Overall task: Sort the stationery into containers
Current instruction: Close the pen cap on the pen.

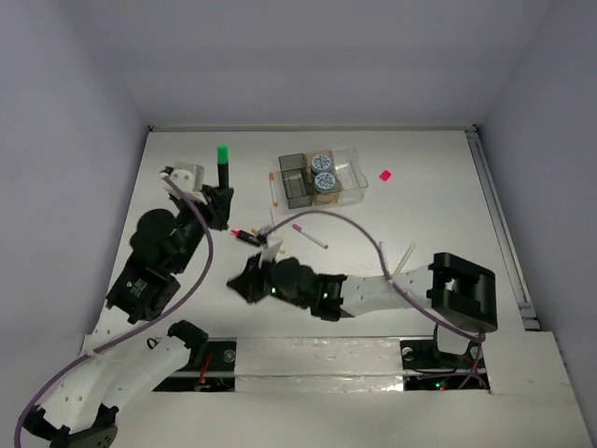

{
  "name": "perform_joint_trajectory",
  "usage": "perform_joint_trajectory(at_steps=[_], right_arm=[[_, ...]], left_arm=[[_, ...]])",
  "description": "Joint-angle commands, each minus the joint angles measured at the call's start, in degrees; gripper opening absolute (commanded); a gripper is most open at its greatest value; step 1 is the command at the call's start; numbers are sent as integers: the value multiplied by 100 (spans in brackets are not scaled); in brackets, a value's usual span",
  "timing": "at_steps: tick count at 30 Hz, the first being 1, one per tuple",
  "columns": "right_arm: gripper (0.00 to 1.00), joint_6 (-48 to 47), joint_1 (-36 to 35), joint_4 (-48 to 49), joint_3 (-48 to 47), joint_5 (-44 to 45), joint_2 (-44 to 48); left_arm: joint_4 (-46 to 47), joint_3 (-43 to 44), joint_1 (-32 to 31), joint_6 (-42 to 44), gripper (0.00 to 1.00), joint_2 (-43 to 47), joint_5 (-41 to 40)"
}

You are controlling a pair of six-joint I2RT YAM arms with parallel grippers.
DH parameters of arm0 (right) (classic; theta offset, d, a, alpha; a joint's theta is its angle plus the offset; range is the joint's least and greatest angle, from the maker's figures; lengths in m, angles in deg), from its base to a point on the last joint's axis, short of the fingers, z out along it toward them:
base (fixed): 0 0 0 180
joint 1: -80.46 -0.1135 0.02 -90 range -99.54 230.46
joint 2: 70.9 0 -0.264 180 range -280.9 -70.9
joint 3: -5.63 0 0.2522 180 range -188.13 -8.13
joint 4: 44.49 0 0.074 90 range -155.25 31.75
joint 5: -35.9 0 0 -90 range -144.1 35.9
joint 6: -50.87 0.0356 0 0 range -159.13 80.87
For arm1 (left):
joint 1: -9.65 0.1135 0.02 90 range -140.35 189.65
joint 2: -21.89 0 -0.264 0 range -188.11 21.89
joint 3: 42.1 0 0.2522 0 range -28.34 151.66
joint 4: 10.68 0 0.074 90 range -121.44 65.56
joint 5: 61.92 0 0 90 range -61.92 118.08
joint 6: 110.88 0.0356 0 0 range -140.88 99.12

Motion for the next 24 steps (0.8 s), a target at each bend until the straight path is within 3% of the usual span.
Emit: perform_joint_trajectory(at_steps=[1, 12, 16, 19, 22, 23, 24], right_arm=[[0, 93, -568, -772, 279, -1517, -356], [0, -126, -568, -1167, 815, -357, 575], [0, -495, -568, -1544, 1087, 370, 1321], [11, -837, -367, -1808, 1324, 671, 2173], [29, -1259, 20, -1932, 1404, 532, 3087], [42, -1486, 143, -1950, 1361, 453, 3290], [46, -1593, 292, -1958, 1317, 339, 3631]], left_arm=[[2286, 717, -35, -38, 0, 153, -170], [2093, 358, -87, -204, 0, 425, -117], [1953, 95, -87, -363, 0, 627, 93], [1821, -168, -87, -547, 0, 759, 374], [1741, -450, -87, -740, 0, 838, 805], [1741, -521, -87, -793, 0, 856, 1223], [1750, -591, -87, -872, 0, 865, 1401]])
